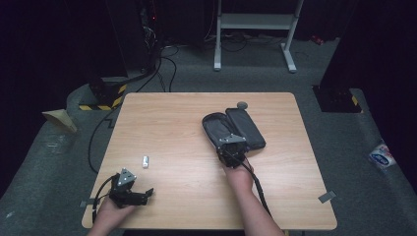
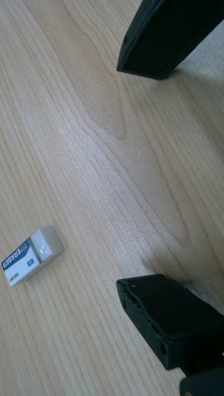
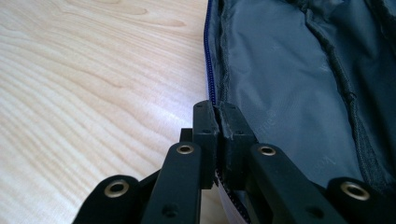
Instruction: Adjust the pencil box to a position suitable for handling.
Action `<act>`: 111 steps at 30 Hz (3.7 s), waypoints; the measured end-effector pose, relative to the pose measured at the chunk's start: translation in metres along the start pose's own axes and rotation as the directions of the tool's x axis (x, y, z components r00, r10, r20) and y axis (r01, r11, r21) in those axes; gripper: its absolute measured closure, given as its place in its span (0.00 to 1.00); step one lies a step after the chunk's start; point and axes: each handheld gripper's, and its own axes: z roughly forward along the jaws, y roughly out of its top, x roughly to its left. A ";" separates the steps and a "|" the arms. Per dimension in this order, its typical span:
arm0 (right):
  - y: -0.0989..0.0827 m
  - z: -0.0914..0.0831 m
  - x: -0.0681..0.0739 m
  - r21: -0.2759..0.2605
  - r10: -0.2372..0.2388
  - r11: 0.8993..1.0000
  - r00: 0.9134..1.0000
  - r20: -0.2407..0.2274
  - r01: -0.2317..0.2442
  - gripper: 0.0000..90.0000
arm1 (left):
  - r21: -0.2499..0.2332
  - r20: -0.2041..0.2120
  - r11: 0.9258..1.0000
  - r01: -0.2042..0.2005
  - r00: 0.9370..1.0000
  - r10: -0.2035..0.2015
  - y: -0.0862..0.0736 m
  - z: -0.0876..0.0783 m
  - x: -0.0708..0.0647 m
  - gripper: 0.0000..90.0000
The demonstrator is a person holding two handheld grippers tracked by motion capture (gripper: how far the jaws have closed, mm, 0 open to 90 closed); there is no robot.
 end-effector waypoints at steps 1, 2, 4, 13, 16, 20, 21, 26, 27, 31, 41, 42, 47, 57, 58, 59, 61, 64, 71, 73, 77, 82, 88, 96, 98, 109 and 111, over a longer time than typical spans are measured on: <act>-0.002 -0.002 0.000 -0.002 0.000 1.000 1.000 -0.003 0.000 0.95 | 0.000 0.000 1.000 0.000 1.000 0.000 0.000 0.000 0.000 0.00; -0.005 -0.003 0.001 -0.006 -0.003 1.000 1.000 -0.004 0.003 0.95 | 0.000 0.000 1.000 0.000 1.000 0.000 0.000 0.000 0.000 0.00; -0.010 -0.007 0.002 -0.004 -0.001 1.000 1.000 -0.007 0.001 0.95 | 0.000 0.000 1.000 0.000 1.000 0.000 0.000 0.000 0.000 0.00; -0.033 -0.026 0.008 -0.033 -0.026 0.999 0.999 -0.033 0.024 0.94 | 0.002 -0.002 1.000 -0.003 1.000 0.003 0.000 0.000 0.000 0.01; -0.042 -0.034 0.012 -0.041 -0.032 0.999 0.998 -0.046 0.030 0.93 | 0.002 -0.002 1.000 -0.003 1.000 0.003 0.000 0.000 0.000 0.01; -0.055 -0.046 0.016 -0.059 -0.042 0.998 0.997 -0.065 0.038 0.93 | 0.003 -0.003 1.000 -0.003 1.000 0.003 0.000 0.000 0.000 0.01; -0.058 -0.049 0.018 -0.063 -0.040 0.997 0.997 -0.069 0.036 0.92 | 0.003 -0.003 1.000 -0.003 1.000 0.003 0.000 0.000 0.000 0.01; -0.076 -0.065 0.023 -0.081 -0.038 0.996 0.995 -0.089 0.030 0.91 | 0.002 -0.003 1.000 -0.003 1.000 0.003 0.000 -0.001 0.000 0.01; -0.080 -0.067 0.023 -0.083 -0.035 0.996 0.995 -0.093 0.028 0.91 | 0.002 -0.004 1.000 -0.003 1.000 0.003 0.000 -0.001 0.000 0.01; -0.088 -0.073 0.024 -0.085 -0.031 0.996 0.995 -0.098 0.023 0.86 | 0.002 -0.005 1.000 -0.002 1.000 0.002 0.000 -0.001 0.000 0.01; -0.081 -0.101 0.017 -0.166 -0.007 0.986 0.992 -0.126 -0.014 0.64 | -0.001 -0.007 1.000 0.000 1.000 0.000 0.000 -0.001 0.000 0.01; -0.080 -0.104 0.013 -0.176 0.003 0.984 0.994 -0.111 -0.023 0.64 | -0.001 -0.007 1.000 0.000 1.000 0.000 0.000 -0.001 0.000 0.01; -0.083 -0.108 -0.012 -0.162 0.052 0.986 0.998 0.035 -0.046 0.69 | -0.001 -0.007 1.000 0.000 1.000 0.000 -0.001 -0.001 0.000 0.01; -0.091 -0.100 -0.037 -0.099 0.094 0.992 0.982 0.165 -0.078 0.72 | -0.001 -0.007 1.000 0.000 1.000 0.000 -0.001 -0.001 0.000 0.01; -0.091 -0.098 -0.039 -0.094 0.097 0.992 0.981 0.168 -0.082 0.72 | -0.001 -0.006 1.000 0.000 1.000 0.000 -0.001 -0.001 0.000 0.01; -0.091 -0.096 -0.041 -0.090 0.098 0.992 0.981 0.169 -0.084 0.73 | -0.001 -0.007 1.000 0.000 1.000 0.000 -0.001 -0.001 0.000 0.01; -0.090 -0.094 -0.045 -0.090 0.098 0.993 0.980 0.175 -0.083 0.76 | -0.001 -0.007 1.000 0.000 1.000 0.000 -0.001 -0.001 0.000 0.01; -0.085 -0.090 -0.051 -0.081 0.102 0.993 0.979 0.178 -0.088 0.80 | -0.001 -0.006 1.000 0.000 1.000 0.000 0.000 -0.001 0.000 0.01; -0.070 -0.079 -0.069 -0.061 0.098 0.994 0.975 0.200 -0.087 0.82 | -0.001 -0.005 1.000 0.000 1.000 0.000 0.000 -0.001 0.000 0.01; -0.068 -0.078 -0.072 -0.063 0.108 0.993 0.972 0.207 -0.097 0.79 | -0.001 -0.005 1.000 0.001 1.000 -0.001 -0.001 -0.001 0.000 0.01; -0.070 -0.088 -0.070 -0.089 0.135 0.989 0.971 0.195 -0.120 0.71 | -0.001 -0.005 1.000 0.001 1.000 -0.001 -0.001 -0.001 0.000 0.01; -0.082 -0.091 -0.065 -0.085 0.169 0.984 0.971 0.169 -0.157 0.69 | -0.001 -0.004 1.000 0.000 1.000 0.000 -0.001 -0.001 0.000 0.01; -0.084 -0.082 -0.062 -0.062 0.170 0.985 0.973 0.155 -0.163 0.78 | -0.001 -0.004 1.000 0.000 1.000 0.000 -0.001 -0.001 0.000 0.01; -0.078 -0.071 -0.057 -0.035 0.115 0.993 0.983 0.140 -0.111 0.87 | -0.001 -0.004 1.000 0.000 1.000 0.000 -0.001 -0.001 0.000 0.01; -0.075 -0.069 -0.054 -0.028 0.095 0.995 0.987 0.132 -0.092 0.88 | -0.002 -0.005 1.000 0.000 1.000 0.000 -0.001 -0.001 0.000 0.01; -0.059 -0.050 -0.023 -0.016 0.004 1.000 0.997 0.071 -0.003 0.89 | -0.004 -0.004 1.000 -0.010 1.000 0.010 -0.001 -0.001 0.000 0.03; -0.056 -0.047 -0.019 -0.012 -0.004 1.000 0.998 0.066 0.005 0.89 | -0.009 0.001 1.000 -0.004 1.000 0.004 -0.001 -0.002 0.000 0.04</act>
